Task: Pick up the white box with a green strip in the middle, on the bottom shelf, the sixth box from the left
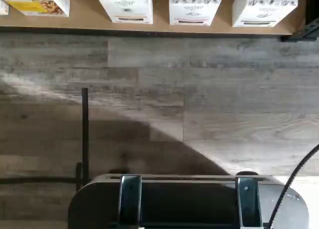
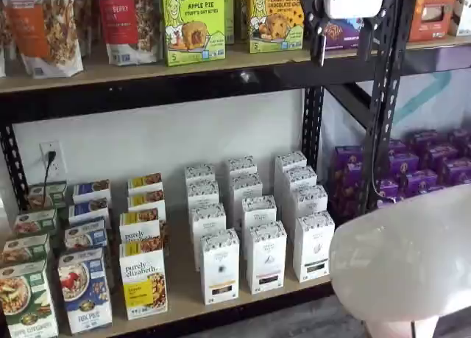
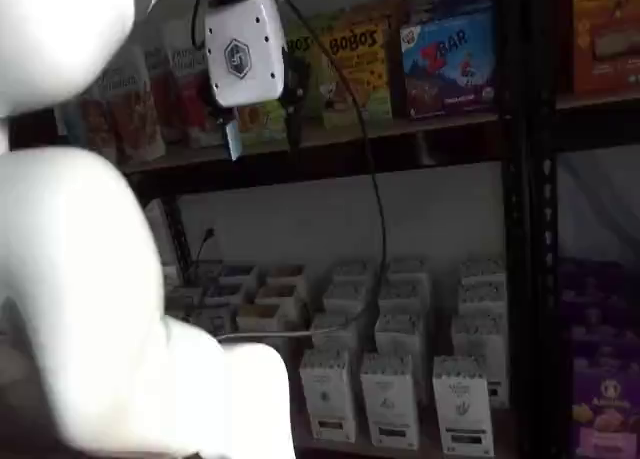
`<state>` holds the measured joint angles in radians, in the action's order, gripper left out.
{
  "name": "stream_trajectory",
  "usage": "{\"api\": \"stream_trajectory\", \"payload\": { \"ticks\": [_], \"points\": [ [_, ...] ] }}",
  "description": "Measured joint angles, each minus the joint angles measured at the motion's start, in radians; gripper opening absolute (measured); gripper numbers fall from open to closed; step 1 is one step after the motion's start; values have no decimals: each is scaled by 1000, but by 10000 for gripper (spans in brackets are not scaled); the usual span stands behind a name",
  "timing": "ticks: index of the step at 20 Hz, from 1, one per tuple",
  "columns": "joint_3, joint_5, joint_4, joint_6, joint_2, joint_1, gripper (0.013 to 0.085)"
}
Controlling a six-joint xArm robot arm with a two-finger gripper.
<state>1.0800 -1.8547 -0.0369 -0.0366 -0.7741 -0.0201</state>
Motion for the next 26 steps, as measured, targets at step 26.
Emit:
{"api": "stream_trajectory", "payload": {
  "ticks": [26],
  "points": [
    [-309, 351, 86, 13, 2, 11, 850]
  ]
}}
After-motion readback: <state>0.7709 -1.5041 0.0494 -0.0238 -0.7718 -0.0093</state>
